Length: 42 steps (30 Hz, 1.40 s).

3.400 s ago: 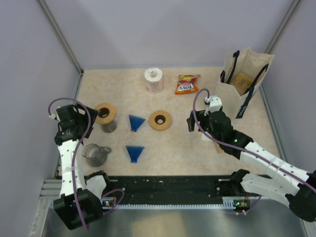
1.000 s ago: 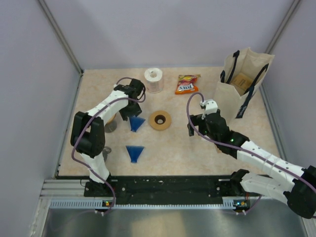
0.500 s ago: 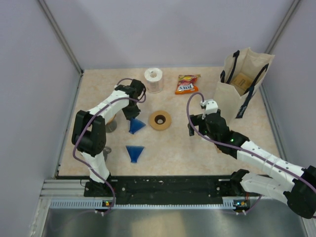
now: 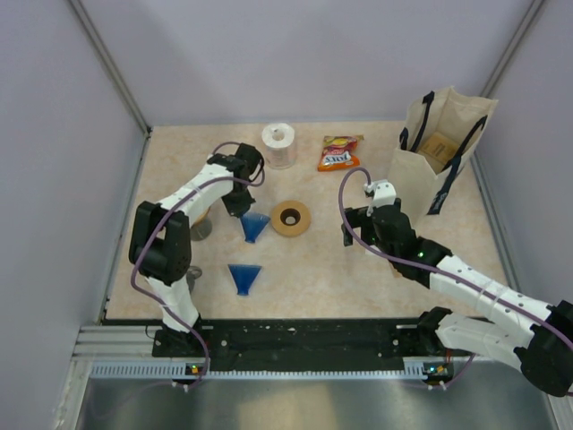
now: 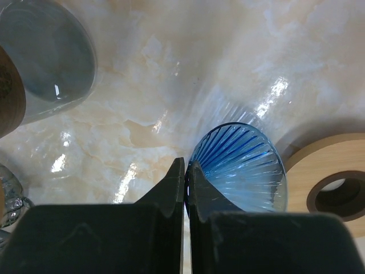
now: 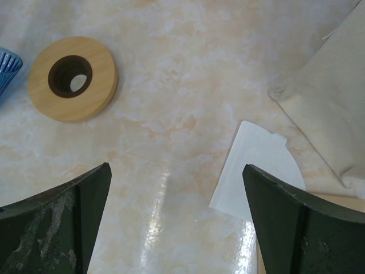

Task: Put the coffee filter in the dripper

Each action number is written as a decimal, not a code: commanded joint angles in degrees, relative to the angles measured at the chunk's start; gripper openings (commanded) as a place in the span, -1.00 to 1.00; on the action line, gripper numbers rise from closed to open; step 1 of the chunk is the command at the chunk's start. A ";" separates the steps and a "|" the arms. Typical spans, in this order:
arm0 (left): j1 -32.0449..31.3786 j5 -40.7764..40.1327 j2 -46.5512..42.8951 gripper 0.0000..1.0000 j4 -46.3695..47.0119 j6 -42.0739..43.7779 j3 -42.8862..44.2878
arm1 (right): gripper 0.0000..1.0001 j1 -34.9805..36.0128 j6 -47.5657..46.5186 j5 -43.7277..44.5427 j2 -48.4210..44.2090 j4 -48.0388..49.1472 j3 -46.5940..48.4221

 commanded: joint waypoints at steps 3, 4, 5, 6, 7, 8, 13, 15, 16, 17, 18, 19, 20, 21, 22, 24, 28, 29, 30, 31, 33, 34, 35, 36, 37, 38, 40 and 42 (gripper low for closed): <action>-0.06 1.22 -9.24 -1.00 4.76 4.00 -3.25 | 0.97 -0.32 -0.45 1.22 -1.27 1.17 -0.15; -0.15 1.66 -11.52 -1.00 6.69 4.88 -4.48 | 0.97 -0.32 -0.45 1.22 -1.45 1.17 -0.15; -0.15 2.19 -13.63 -1.00 8.45 5.59 -5.97 | 0.97 -0.23 -0.36 1.39 -1.36 1.26 -0.15; -0.06 2.54 -16.17 -1.00 10.38 6.12 -7.55 | 0.97 -0.32 -0.45 1.31 -1.45 1.17 -0.15; -0.06 2.81 -18.37 -1.00 11.79 6.82 -8.53 | 0.97 -0.32 -0.45 1.40 -1.54 1.26 -0.23; -0.15 2.81 -20.83 -1.00 12.85 7.17 -9.49 | 0.97 -0.32 -0.45 1.40 -1.71 1.26 -0.23; -0.15 0.27 -32.35 -1.00 15.14 8.49 -12.14 | 0.97 -0.32 -0.63 1.57 -2.85 1.70 -0.76; -0.15 -1.92 -36.74 -1.00 16.72 8.32 -13.28 | 0.97 -0.32 -0.63 1.49 -3.21 1.78 -0.94; -0.06 -3.07 -39.37 -1.00 18.03 8.32 -14.41 | 0.97 -0.41 -0.71 1.57 -3.29 1.87 -1.11; 0.02 -4.56 -41.66 -1.00 18.83 7.88 -15.38 | 0.97 -0.32 -0.80 1.57 -3.47 2.05 -1.29; -0.06 -6.14 -43.60 -1.00 19.18 7.36 -16.18 | 0.97 -0.41 -0.89 1.66 -3.38 2.14 -1.38; -0.06 -7.55 -45.62 -1.00 19.19 6.74 -16.62 | 0.97 -0.32 -0.98 1.66 -3.56 2.22 -1.38; -0.06 -8.95 -47.12 -1.00 19.01 6.30 -17.06 | 0.97 -0.32 -1.07 1.83 -3.56 2.14 -1.38; 0.02 -10.62 -48.61 -1.00 18.58 5.86 -17.15 | 0.98 -0.32 -1.07 2.01 -3.65 2.31 -1.38; -0.06 -13.07 -49.67 -1.00 17.88 5.25 -17.24 | 0.98 -0.41 -1.07 2.01 -3.73 2.23 -1.38; 0.11 -18.69 -51.43 -1.00 17.61 4.98 -17.68 | 0.97 -0.32 -1.07 1.84 -4.00 2.57 -1.46; 2.83 -21.62 -52.58 -1.00 19.09 5.86 -19.34 | 0.98 -0.41 -0.98 1.84 -4.35 3.37 -1.99; 4.06 -21.01 -52.59 -1.00 19.97 6.12 -19.61 | 0.97 -0.32 -0.98 1.84 -4.35 3.37 -1.91; 5.90 -19.88 -52.32 -1.00 20.85 6.73 -20.13 | 0.98 -0.41 -1.07 2.10 -4.44 3.37 -1.99; 7.92 -18.82 -52.06 -1.00 21.90 7.26 -20.92 | 0.98 -0.32 -1.07 2.01 -4.61 3.45 -2.08; 12.57 -16.71 -51.53 -1.00 23.92 7.44 -22.33 | 0.98 -0.32 -1.15 2.10 -4.88 3.45 -2.25; 14.68 -15.13 -51.70 -1.00 25.50 7.87 -23.21 | 0.98 -0.41 -1.15 2.27 -4.96 3.45 -2.26; 15.92 -13.81 -51.79 -1.00 27.43 8.40 -24.43 | 0.98 -0.32 -1.24 2.19 -5.05 3.45 -2.26; 16.80 -12.67 -51.97 -1.00 29.02 9.02 -25.40 | 0.97 -0.41 -1.42 2.27 -4.97 3.54 -2.26; 17.25 -11.87 -51.97 -1.00 29.64 9.20 -25.85 | 0.98 -0.32 -1.33 2.36 -4.88 3.54 -2.34; 17.34 -11.34 -51.97 -1.00 30.69 9.98 -26.55 | 0.97 -0.32 -1.50 2.45 -4.79 3.72 -2.34; 17.43 -10.99 -51.71 -1.00 32.02 10.86 -27.60 | 0.98 -0.23 -1.59 2.45 -4.70 3.98 -2.34; 17.51 -10.81 -51.71 -1.00 33.25 11.66 -28.83 | 0.97 -0.32 -1.51 2.28 -4.44 3.98 -2.34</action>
